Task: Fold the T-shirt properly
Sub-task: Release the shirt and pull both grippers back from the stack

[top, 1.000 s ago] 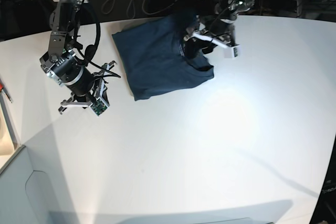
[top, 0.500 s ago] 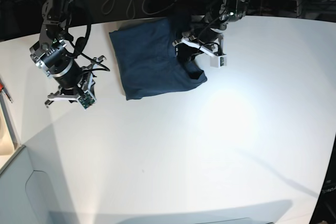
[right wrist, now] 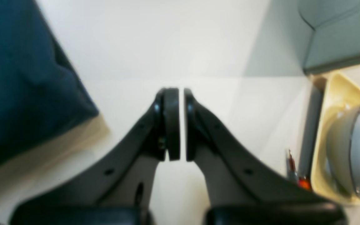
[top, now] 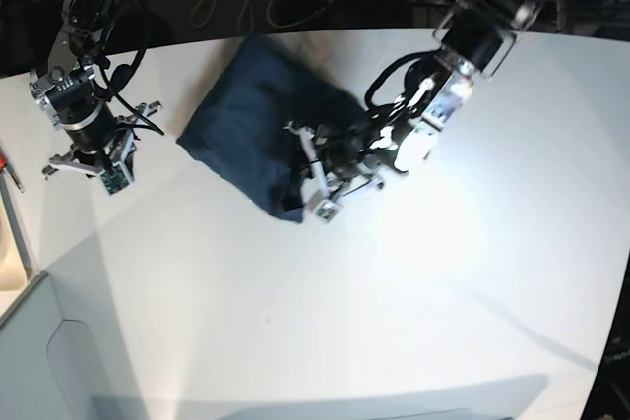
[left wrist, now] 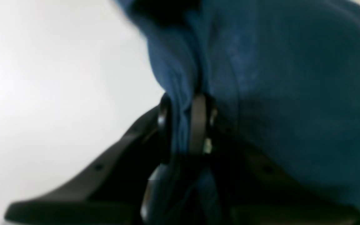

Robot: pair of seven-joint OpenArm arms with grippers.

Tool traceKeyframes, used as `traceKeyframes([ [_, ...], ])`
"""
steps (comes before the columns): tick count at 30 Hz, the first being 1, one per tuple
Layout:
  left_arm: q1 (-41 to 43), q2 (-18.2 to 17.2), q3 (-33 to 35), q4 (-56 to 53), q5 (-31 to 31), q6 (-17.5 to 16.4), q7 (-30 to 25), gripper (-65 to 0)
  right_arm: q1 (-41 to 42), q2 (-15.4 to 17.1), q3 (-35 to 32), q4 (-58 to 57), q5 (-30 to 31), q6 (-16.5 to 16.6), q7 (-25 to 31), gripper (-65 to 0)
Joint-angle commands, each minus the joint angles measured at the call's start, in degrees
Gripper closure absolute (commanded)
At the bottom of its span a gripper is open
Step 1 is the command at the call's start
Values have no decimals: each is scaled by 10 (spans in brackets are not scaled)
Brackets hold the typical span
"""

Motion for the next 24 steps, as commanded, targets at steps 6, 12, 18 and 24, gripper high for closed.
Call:
traceKeyframes([
  [6,-148,25,196,-98,0,1,-52,0,-20,4,45,11,6,0,10,-1],
  [12,-256,62,406,-177,1,-81,-140,0,-44,-15,75,23,6,0,10,-1],
  [18,-289,100,435,-234,22,-160,-148,-27,-67,-37,91,49,6,0,10,-1],
  [24,-294,97,435,-186,85,-161,-148,-275,-80,-52,89,54,6,0,10,-1],
])
